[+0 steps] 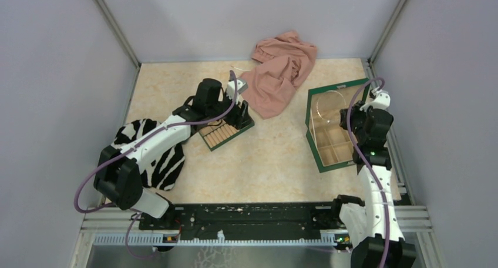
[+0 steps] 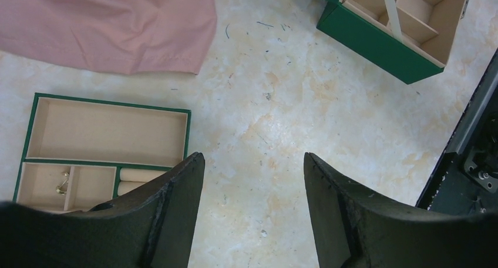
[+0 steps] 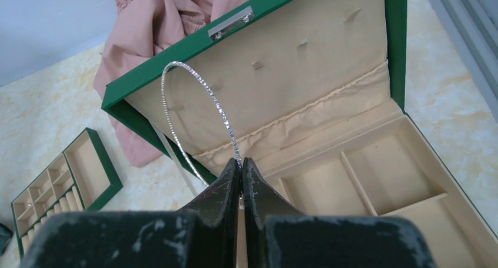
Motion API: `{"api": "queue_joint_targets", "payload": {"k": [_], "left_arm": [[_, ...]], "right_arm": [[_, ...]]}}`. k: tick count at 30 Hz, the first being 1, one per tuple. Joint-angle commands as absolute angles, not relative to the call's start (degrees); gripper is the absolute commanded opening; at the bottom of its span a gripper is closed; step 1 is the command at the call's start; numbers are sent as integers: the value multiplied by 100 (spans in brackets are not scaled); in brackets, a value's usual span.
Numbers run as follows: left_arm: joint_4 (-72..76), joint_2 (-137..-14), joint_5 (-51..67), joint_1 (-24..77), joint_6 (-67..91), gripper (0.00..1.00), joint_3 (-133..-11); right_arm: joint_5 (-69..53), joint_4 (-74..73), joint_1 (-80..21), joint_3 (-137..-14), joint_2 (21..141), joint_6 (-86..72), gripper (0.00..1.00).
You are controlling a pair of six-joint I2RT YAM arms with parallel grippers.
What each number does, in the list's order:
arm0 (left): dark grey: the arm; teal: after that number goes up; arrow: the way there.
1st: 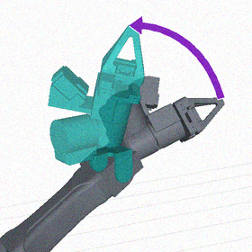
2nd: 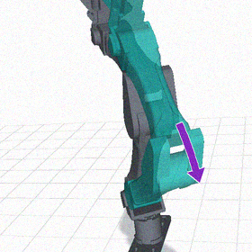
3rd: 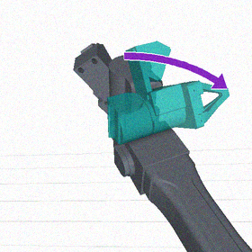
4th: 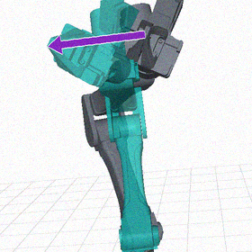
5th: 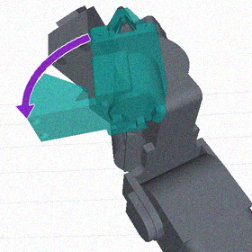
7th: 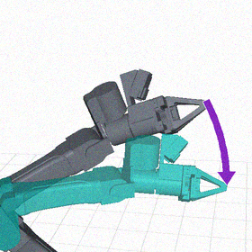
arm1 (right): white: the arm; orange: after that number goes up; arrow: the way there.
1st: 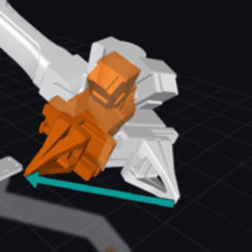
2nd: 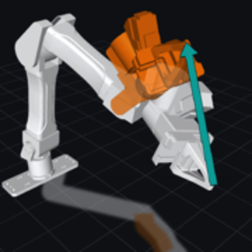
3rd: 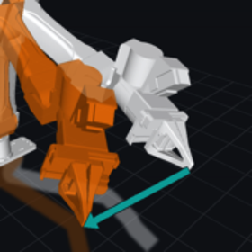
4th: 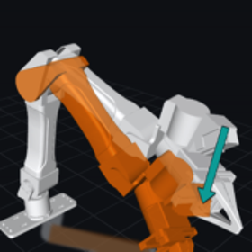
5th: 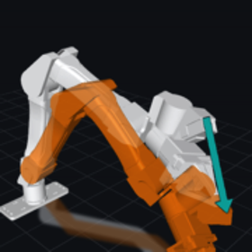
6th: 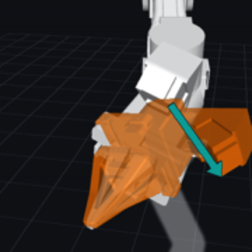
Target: Organize the mixed jewelry
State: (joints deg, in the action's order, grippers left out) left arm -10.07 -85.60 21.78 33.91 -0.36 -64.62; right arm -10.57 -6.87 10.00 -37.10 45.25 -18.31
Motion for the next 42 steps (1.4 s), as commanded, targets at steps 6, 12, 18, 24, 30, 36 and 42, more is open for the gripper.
{"api": "queue_joint_targets", "payload": {"k": [6,12,18,24,30,36,42], "left_arm": [[-1054,-8610,2383,3393,-170,69,-6567],[-1050,-8665,2437,3396,-132,69,-6587],[-1306,-8844,2426,3397,-298,69,-6809],[-1308,-8904,2465,3399,-214,68,-6818],[-1360,-8934,2452,3400,-196,68,-6811],[-1300,-9008,2494,3401,-216,68,-6833],[-1354,-9182,2663,3393,-220,66,-6899]], "right_arm": [[-1282,-50,1138,-3671,4837,-2025,0],[-1380,90,1140,-3625,4948,-2066,0],[-1669,217,1138,-3591,4716,-2216,0],[-1627,258,1141,-3435,4712,-2276,0],[-1665,380,1142,-3342,4790,-2308,0],[-1434,405,1140,-3278,5005,-2039,0],[-1423,689,1140,-3159,5328,-2031,0]]}}
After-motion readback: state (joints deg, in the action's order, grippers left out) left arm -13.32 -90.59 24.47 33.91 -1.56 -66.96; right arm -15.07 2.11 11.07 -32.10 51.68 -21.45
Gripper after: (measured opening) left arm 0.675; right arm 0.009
